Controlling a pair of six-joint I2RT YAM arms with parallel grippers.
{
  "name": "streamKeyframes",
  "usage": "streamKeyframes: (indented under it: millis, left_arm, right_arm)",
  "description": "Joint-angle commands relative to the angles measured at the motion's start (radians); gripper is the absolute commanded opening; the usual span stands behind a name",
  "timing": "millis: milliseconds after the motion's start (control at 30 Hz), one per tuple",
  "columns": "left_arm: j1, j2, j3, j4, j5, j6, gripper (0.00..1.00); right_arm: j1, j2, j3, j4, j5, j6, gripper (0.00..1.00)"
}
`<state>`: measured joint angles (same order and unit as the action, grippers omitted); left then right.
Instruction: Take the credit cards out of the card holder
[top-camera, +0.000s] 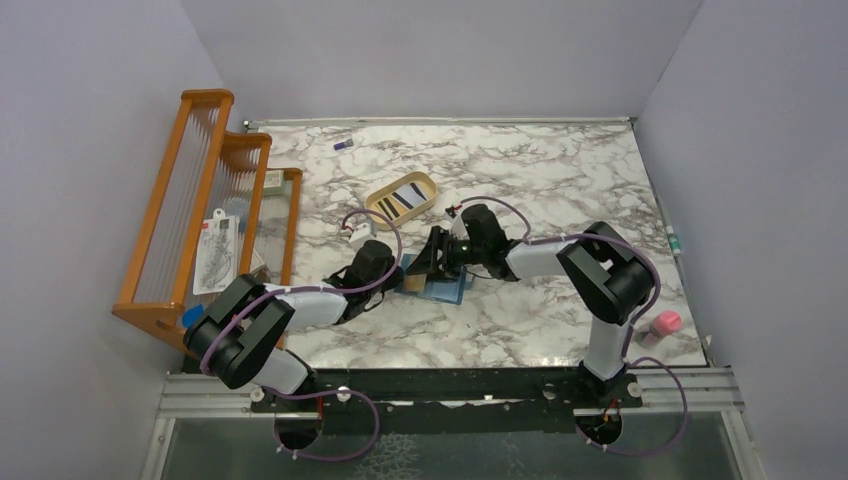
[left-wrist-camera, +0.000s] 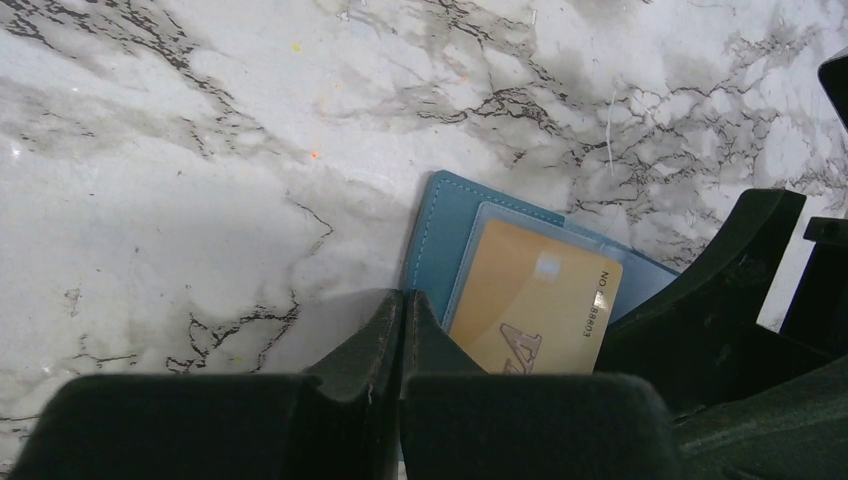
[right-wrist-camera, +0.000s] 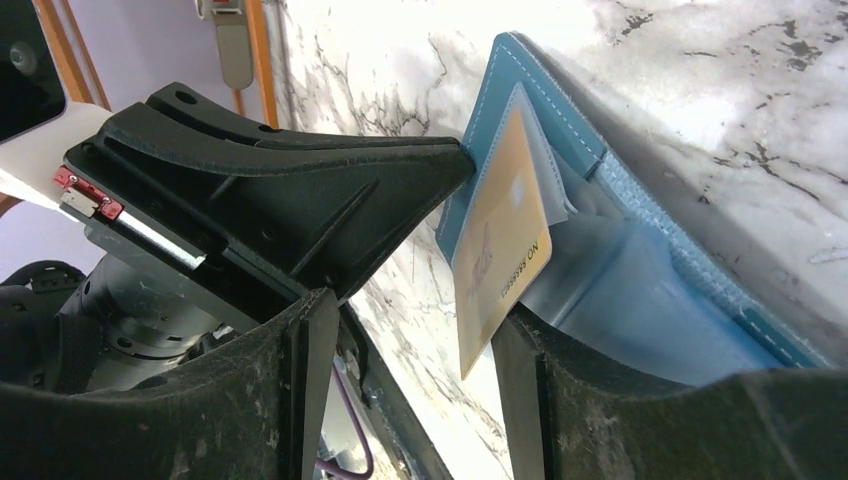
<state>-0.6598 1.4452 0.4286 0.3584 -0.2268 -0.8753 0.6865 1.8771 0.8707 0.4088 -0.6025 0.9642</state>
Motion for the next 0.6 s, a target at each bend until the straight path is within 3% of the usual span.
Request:
streamKeyframes:
  millis: [0, 567]
  left_arm:
    - [-0.011, -0.003, -0.024, -0.032, 0.035, -0.001, 0.00]
    - [-0.010, -0.005, -0.031, -0.032, 0.034, -0.001, 0.00]
  right_arm:
    - [-0.010, -0.047, -0.021, 0.022, 0.000, -0.006, 0.60]
    - [-0.051, -0.076, -0.058, 0.017, -0.013, -0.048, 0.44]
